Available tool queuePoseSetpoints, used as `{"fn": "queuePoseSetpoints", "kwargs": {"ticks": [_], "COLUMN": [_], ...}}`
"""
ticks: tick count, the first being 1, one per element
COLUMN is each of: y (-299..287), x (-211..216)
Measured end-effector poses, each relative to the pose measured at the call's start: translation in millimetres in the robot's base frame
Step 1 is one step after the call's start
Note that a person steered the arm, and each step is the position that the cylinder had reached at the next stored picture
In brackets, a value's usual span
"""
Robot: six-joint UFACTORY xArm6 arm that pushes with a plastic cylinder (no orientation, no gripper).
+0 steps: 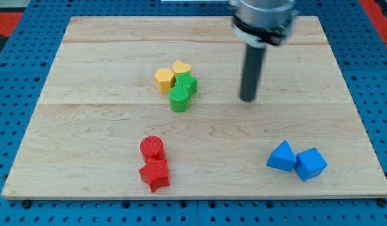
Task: Move the blue cube to the top left of the blue triangle
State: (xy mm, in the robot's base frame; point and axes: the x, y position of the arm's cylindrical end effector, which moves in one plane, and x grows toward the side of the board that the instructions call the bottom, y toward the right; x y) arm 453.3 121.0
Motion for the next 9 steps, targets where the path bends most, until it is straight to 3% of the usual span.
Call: {"fn": "queuePoseSetpoints", "kwargs": {"ticks": [2, 3, 4, 7, 9], "y": [129.3, 140.0, 110.7, -1.3, 20.8], "x": [98.3, 132.9, 143.3, 90.9, 80.6]}}
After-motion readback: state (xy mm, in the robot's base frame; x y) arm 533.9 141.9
